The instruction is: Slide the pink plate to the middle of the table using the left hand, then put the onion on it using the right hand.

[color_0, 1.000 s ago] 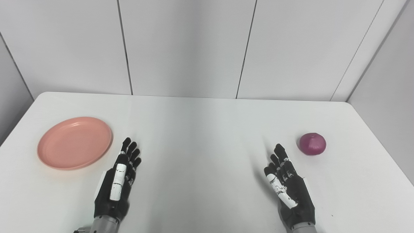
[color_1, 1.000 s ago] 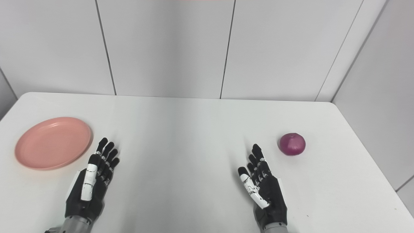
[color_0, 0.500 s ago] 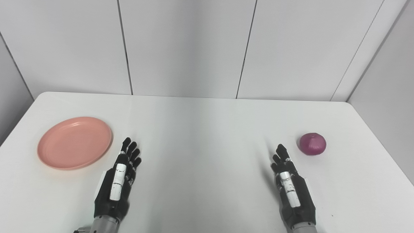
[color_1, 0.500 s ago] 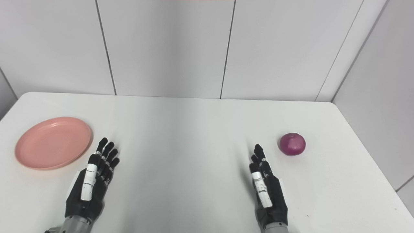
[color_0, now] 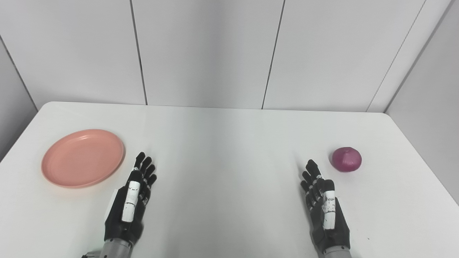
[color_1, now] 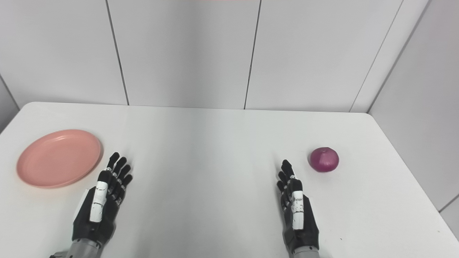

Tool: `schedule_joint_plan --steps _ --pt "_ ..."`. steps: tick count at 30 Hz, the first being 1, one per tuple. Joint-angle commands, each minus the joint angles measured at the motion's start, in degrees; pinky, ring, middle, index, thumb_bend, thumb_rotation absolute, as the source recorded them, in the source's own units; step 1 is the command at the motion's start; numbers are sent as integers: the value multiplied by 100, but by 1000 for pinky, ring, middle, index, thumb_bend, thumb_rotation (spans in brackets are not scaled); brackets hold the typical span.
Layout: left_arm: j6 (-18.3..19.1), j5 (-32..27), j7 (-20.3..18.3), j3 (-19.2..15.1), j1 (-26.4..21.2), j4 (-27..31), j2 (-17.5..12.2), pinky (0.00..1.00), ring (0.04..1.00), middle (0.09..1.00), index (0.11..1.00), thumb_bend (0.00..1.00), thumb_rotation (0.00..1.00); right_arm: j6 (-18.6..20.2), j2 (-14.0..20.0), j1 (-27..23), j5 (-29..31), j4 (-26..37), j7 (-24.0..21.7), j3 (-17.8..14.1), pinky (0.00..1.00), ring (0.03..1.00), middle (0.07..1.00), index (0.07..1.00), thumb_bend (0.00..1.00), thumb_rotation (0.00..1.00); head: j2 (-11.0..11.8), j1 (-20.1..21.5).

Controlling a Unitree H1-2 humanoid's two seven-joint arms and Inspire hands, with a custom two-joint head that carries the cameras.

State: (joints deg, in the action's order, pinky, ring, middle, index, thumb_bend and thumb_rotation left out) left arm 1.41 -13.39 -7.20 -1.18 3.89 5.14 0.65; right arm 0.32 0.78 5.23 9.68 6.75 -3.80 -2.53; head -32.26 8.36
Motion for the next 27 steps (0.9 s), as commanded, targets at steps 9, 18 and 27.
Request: schedule_joint_plan --steps 9,18,27 --pt "-209 211 123 110 314 -454 219 1000 1000 1000 1000 782 807 -243 21 340 214 -785 -178 -108 1000 1000 990 967 907 1000 283 -644" --pt "-470 571 411 370 307 -734 505 1000 1000 1000 1000 781 783 -484 324 328 553 -1107 -507 -306 1000 1000 1000 990 940 1000 694 -1542" --pt "-645 866 561 519 223 -1050 730 1000 1000 996 1000 732 782 -557 587 180 853 -1554 -789 -470 1000 1000 1000 1000 899 1000 1043 -2272"
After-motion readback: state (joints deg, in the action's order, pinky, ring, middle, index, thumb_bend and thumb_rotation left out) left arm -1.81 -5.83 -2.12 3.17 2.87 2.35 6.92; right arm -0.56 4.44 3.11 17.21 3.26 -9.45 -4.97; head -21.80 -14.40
